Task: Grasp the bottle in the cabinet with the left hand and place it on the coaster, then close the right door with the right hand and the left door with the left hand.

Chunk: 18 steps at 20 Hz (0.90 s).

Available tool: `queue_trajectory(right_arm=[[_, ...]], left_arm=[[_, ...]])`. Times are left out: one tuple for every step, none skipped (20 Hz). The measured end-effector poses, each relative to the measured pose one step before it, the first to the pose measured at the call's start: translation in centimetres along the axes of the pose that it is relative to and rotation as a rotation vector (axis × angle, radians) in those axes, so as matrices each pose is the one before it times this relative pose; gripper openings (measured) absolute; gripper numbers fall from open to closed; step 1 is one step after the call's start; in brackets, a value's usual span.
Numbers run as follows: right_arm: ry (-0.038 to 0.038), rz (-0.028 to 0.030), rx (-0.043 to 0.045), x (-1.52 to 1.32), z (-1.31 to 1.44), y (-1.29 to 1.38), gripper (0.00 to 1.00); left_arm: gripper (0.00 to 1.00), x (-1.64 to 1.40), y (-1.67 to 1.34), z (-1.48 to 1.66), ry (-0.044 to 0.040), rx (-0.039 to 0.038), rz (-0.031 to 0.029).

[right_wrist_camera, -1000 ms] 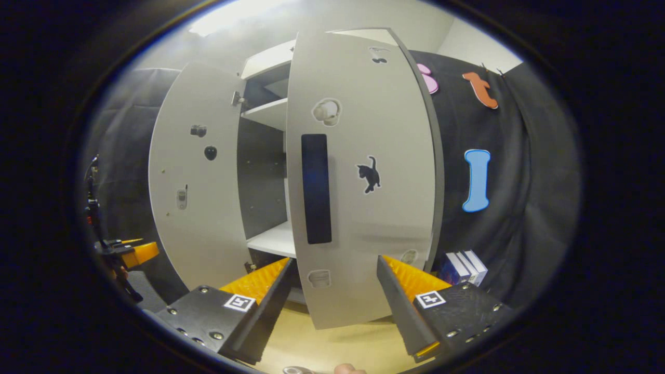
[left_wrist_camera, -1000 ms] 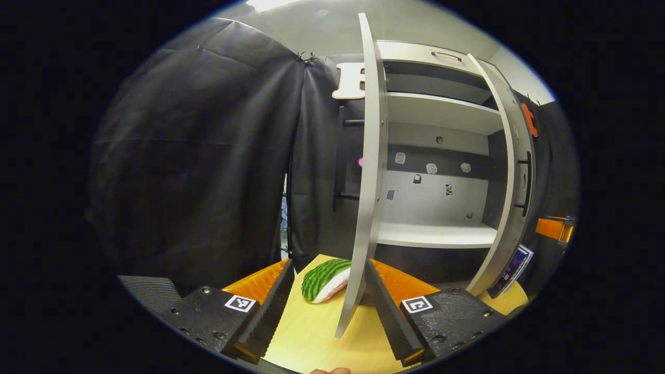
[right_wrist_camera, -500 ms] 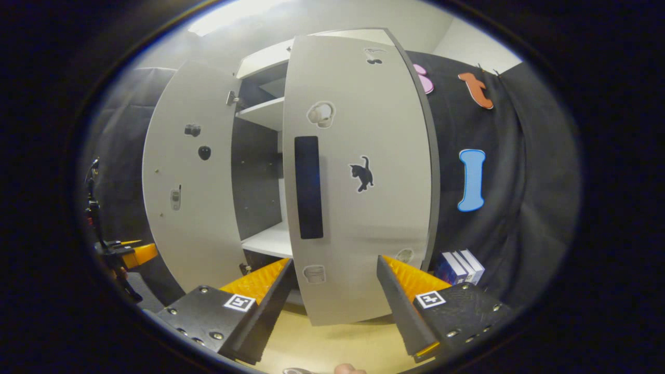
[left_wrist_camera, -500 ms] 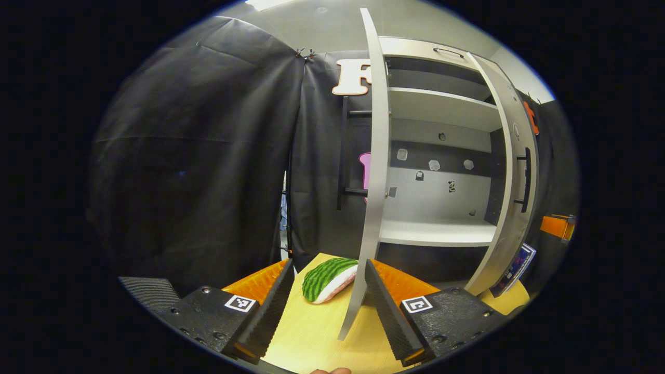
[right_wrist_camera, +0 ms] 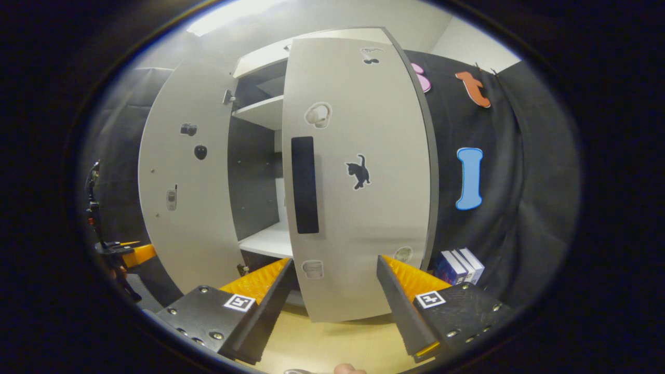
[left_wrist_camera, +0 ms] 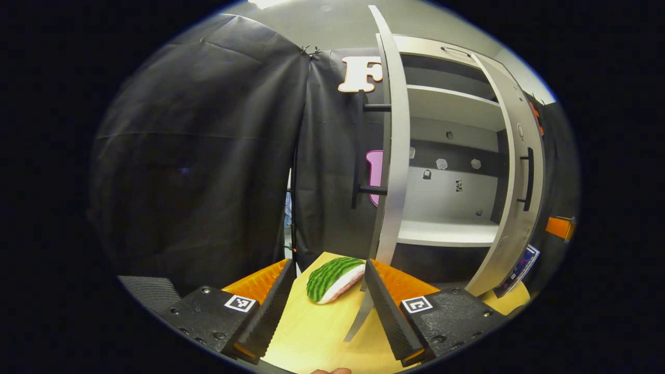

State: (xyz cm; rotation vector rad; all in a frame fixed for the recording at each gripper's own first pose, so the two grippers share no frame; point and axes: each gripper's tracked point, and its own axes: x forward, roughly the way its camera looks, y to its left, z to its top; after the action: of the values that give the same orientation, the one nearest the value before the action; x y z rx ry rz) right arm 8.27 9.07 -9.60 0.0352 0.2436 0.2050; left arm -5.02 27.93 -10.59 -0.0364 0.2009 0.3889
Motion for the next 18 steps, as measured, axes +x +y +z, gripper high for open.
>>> queue_trajectory(right_arm=[[0.00167, -0.00224, -0.00444, -0.022, -0.112, -0.072, 0.93], [0.00228, -0.00363, -0.00499, 0.004, -0.069, -0.136, 0.93], [0.00231, -0.00476, -0.00350, -0.009, -0.139, -0.060, 0.93], [0.00190, -0.00417, -0.00067, 0.002, -0.100, -0.204, 0.93], [0.00292, -0.00326, 0.00099, -0.118, -0.087, -0.172, 0.95], [0.00217, -0.00472, 0.00130, -0.002, 0.007, -0.305, 0.96], [-0.00016, -0.00354, 0.00128, -0.039, -0.024, -0.193, 0.96], [-0.00030, -0.00213, 0.00099, -0.096, 0.042, -0.256, 0.96], [0.00013, -0.00141, -0.00034, 0.055, -0.067, -0.219, 0.96], [0.00032, -0.00149, -0.00148, 0.035, 0.039, -0.131, 0.93], [0.00084, -0.00111, -0.00190, -0.056, -0.073, -0.201, 0.93], [0.00337, -0.00190, -0.00046, 0.106, -0.046, -0.212, 0.93], [0.00412, -0.00059, 0.00206, -0.003, -0.204, -0.088, 0.93], [0.00346, 0.00108, 0.00415, -0.054, -0.110, -0.034, 0.96], [0.00234, 0.00319, 0.00531, 0.072, -0.118, 0.010, 0.96], [0.00114, 0.00463, 0.00452, 0.058, -0.019, 0.124, 0.96], [0.00049, 0.00417, 0.00208, -0.086, -0.099, 0.177, 0.96], [0.00201, 0.00212, -0.00162, -0.011, -0.148, 0.004, 0.96]], left_arm=[[0.87, 0.186, -0.017, -0.107, 0.00217, -0.00001, 0.00508], [0.87, 0.138, 0.152, 0.118, -0.00096, 0.00291, 0.00813], [0.87, 0.140, 0.120, -0.132, 0.00339, 0.00091, 0.00668], [0.87, 0.182, 0.140, -0.194, 0.00549, -0.00272, 0.00622], [0.87, 0.122, 0.034, -0.118, 0.00457, -0.00698, 0.00139], [0.82, 0.086, -0.054, -0.096, 0.00289, -0.00931, -0.00206], [0.82, -0.104, -0.011, -0.050, 0.00235, -0.00964, -0.00453], [0.82, 0.075, -0.023, -0.152, 0.00671, -0.00822, -0.00538], [0.87, -0.094, 0.027, -0.194, 0.00639, -0.00778, -0.00477], [0.82, -0.002, -0.023, -0.209, 0.00634, -0.00717, -0.00286], [0.85, -0.072, 0.001, -0.159, 0.00485, -0.00712, 0.00258], [0.85, 0.062, -0.098, -0.189, 0.00461, -0.00786, 0.00363], [0.84, -0.060, -0.145, -0.211, 0.00183, -0.00725, 0.00091], [0.84, -0.120, -0.113, -0.049, 0.00055, -0.00432, -0.00111], [0.85, -0.151, -0.069, -0.087, 0.00191, -0.00216, -0.00007], [0.84, -0.004, -0.075, -0.073, 0.00197, -0.00253, 0.00086], [0.84, -0.146, -0.006, -0.035, 0.00094, -0.00459, 0.00073], [0.84, -0.022, -0.070, -0.010, -0.00117, -0.00380, 0.00220]])
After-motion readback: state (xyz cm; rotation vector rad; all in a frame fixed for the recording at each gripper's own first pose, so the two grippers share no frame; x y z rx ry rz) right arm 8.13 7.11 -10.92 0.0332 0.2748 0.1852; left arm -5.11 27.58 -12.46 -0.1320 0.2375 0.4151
